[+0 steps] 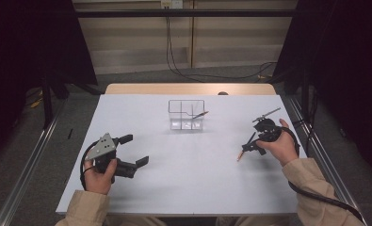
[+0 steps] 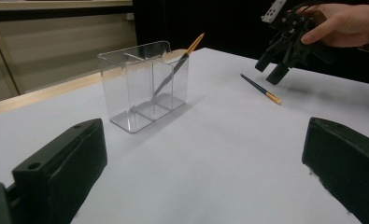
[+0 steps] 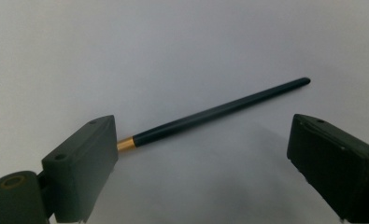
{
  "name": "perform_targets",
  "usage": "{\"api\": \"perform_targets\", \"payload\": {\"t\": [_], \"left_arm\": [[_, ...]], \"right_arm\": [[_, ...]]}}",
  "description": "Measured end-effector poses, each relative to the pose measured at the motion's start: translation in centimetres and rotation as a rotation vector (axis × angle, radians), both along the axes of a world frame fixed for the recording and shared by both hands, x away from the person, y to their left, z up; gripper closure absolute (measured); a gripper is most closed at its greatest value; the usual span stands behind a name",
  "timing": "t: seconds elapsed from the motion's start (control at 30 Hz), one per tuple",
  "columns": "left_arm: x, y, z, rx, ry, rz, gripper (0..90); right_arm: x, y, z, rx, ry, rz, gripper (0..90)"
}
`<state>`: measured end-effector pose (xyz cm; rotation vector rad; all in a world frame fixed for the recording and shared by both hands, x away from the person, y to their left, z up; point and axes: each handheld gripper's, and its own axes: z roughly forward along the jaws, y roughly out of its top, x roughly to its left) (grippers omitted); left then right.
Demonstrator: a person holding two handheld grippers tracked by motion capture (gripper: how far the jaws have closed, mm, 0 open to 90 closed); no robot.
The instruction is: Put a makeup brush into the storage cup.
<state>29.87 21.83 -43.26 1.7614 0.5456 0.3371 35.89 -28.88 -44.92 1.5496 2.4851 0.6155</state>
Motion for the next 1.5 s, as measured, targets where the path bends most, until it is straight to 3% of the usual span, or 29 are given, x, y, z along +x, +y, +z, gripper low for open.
{"api": "perform_targets", "payload": {"t": [0.27,0.6,0.83,1.0,1.07,1.17,1.47,1.5], "left_arm": [[0.1,-0.2,-0.1,0.007,0.003,-0.002,0.0],[0.0,0.0,-0.1,0.011,0.006,0.004,0.0],[-0.1,0.3,-0.1,0.007,0.003,0.009,0.0],[-0.2,0.5,-0.1,0.008,0.004,0.008,0.0],[-0.3,0.6,-0.1,0.013,0.006,0.017,0.0],[-0.4,0.7,-0.1,0.013,0.004,0.019,0.0],[-0.5,0.6,0.0,0.012,0.004,0.018,0.0],[-0.4,0.6,0.0,0.013,0.004,0.017,0.0]], "right_arm": [[0.3,0.7,-0.1,-0.003,0.032,-0.052,12.9],[0.7,1.5,-0.7,-0.059,0.08,-0.068,21.4],[1.0,2.4,-0.7,-0.056,0.057,-0.057,26.2],[1.0,3.1,-1.0,-0.117,0.064,-0.053,29.3],[1.0,3.1,-0.9,-0.12,0.063,-0.054,30.2],[1.0,3.0,-0.8,-0.122,0.062,-0.054,38.7],[0.7,2.9,-0.3,-0.136,0.098,-0.02,82.9],[0.7,2.8,-0.3,-0.132,0.101,-0.018,83.0]]}}
